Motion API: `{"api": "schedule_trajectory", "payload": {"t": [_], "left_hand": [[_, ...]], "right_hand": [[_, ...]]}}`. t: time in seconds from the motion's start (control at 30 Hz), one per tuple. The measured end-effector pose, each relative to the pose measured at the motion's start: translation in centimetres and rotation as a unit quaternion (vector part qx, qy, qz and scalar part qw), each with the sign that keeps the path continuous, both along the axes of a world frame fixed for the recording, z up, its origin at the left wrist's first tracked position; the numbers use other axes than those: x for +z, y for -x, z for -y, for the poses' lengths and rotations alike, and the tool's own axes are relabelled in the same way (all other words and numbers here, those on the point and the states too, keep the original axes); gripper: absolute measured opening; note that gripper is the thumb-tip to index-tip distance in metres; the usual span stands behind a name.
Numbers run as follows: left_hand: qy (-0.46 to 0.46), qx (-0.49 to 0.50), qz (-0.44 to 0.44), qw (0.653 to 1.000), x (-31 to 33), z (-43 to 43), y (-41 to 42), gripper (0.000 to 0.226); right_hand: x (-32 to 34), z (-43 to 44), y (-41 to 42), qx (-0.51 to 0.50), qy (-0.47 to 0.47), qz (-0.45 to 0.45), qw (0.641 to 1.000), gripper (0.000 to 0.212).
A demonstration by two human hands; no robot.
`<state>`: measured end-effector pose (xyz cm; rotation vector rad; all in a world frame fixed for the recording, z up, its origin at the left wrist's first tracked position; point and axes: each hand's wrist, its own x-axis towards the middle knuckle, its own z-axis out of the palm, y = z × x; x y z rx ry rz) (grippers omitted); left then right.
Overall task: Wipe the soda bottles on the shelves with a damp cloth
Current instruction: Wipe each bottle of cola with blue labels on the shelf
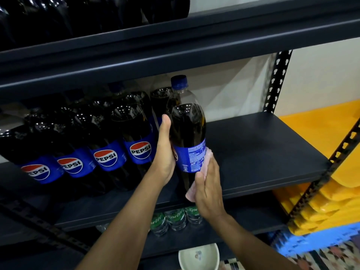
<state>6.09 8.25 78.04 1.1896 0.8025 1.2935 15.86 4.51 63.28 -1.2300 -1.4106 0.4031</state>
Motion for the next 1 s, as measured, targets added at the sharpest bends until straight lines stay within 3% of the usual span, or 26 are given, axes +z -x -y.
{"api": "schedule_trajectory", "payload": {"t": [0.23,0.43,0.5,0.6,0.67,0.73,0.9,1.0], "left_hand": [[0.031,-0.007,0.009,0.999,0.2,-0.7,0.1,0.062],[0.044,-0.013,0.000,0.999,1.0,-0.8,0.6,0.064],[0.028,-0.016,0.003,0.999,0.7,-0.1,0.2,0.066],[0.033,0.042,-0.042,0.998,-0.1,0.9,-0.9,0.092],[0.025,0.066,-0.061,0.996,-0.4,0.9,-1.1,0.083],[0.022,0.051,-0.068,0.996,-0.5,0.8,-0.9,0.073],[0.018,0.033,-0.026,0.999,-1.0,0.2,-0.8,0.097],[0.008,0.024,-0.032,0.999,-1.2,-0.3,-0.6,0.098]], "right_hand": [[11.5,-3.1,-0.5,-0.009,-0.080,-0.044,0.996,0.054],[20.3,-5.3,-2.0,0.045,-0.047,-0.008,0.998,0.023],[19.5,-5.5,-1.6,0.038,-0.051,-0.023,0.998,0.028],[15.5,-4.7,-0.3,-0.053,-0.155,0.002,0.987,0.040],[11.8,-4.4,0.5,-0.104,-0.187,0.050,0.976,0.057],[8.4,-3.8,0.8,-0.114,-0.144,0.055,0.981,0.065],[2.4,-1.4,0.4,-0.038,-0.038,0.004,0.999,0.071],[0.8,-0.5,-0.3,0.002,0.010,-0.026,1.000,0.067]]}}
